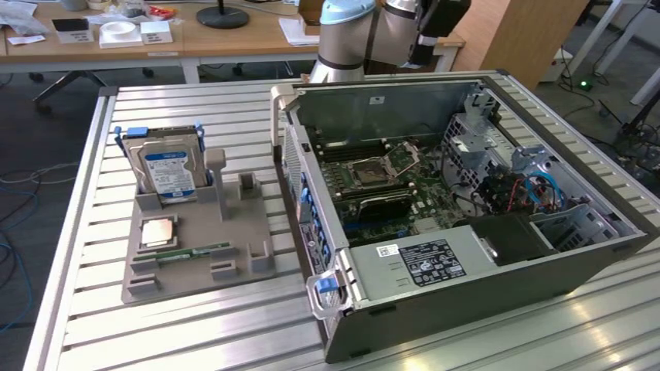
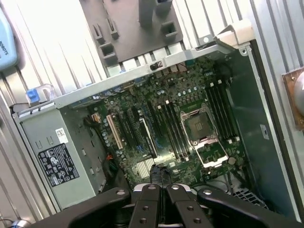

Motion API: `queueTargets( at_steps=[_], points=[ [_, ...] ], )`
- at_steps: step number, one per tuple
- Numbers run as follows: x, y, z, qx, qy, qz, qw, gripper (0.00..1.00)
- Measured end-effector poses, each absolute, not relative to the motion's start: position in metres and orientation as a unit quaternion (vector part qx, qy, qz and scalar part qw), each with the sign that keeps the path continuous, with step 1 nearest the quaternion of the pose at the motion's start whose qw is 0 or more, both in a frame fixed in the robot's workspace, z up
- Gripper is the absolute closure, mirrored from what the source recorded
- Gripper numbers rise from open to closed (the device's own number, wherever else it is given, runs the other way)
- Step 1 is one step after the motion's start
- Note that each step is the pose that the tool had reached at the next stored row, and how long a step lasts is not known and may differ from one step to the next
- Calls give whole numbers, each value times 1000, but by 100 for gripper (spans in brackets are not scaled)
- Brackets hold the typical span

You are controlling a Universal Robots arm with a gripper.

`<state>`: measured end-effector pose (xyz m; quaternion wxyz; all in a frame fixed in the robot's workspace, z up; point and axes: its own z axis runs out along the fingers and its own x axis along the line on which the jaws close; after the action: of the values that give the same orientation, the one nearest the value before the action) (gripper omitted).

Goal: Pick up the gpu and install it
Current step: 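Press down on the gpu until it lock into place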

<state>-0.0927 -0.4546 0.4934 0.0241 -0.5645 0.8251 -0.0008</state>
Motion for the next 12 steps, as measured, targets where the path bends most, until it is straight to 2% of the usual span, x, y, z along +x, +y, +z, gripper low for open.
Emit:
queueTargets(
  at_steps=[12],
  points=[
    [-93,-454,491,-631,776,1,24,89]
  ],
)
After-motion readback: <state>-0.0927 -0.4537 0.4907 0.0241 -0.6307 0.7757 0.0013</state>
